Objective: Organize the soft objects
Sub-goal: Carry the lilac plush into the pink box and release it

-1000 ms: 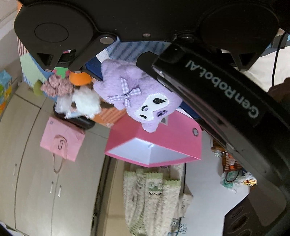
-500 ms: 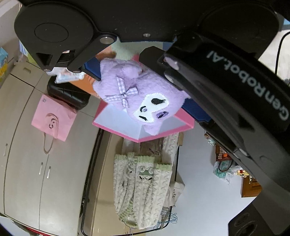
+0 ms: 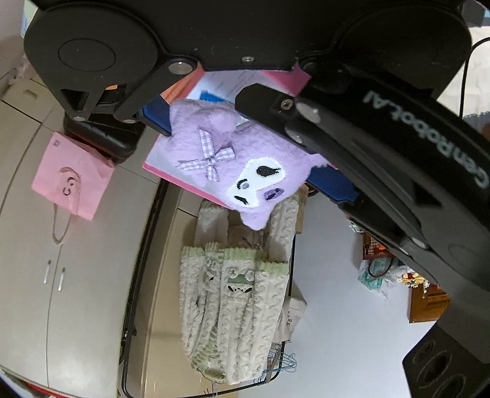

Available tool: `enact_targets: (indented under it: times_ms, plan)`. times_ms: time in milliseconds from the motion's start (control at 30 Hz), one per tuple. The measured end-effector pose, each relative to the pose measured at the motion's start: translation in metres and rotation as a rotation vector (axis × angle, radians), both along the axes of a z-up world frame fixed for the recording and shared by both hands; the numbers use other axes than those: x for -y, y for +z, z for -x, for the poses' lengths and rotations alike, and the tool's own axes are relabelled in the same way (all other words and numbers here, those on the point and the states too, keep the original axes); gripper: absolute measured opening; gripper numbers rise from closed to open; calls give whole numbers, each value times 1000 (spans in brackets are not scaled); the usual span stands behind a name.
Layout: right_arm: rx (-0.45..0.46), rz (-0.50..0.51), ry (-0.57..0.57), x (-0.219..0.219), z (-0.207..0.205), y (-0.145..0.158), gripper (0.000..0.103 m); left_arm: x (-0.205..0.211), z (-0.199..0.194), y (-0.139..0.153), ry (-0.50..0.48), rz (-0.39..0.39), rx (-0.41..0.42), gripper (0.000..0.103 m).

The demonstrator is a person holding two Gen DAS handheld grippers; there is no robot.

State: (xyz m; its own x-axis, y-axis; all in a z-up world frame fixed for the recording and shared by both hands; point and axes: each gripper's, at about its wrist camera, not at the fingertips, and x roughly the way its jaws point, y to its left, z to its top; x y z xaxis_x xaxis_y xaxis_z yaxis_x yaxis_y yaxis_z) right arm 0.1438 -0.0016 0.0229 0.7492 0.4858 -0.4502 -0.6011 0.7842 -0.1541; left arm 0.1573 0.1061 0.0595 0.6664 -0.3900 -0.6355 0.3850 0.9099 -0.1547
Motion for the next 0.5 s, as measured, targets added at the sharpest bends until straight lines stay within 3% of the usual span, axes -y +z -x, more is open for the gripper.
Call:
enact_targets:
  times_ms: [167, 300, 400, 500]
  plan:
    - [-17, 0, 15, -7, -38, -3, 100, -13, -43, -4, 31, 34, -33, 63]
    - [-84, -18, 52, -8, -74, -3, 99, -24, -76, -11, 77, 67, -48, 63]
    - [-146, -5, 88, -10, -99, -2, 87, -30, -95, -17, 145, 57, -27, 63]
    - [-184, 0, 89, -12, -122, -6, 80, -37, -114, -24, 147, 83, -62, 63]
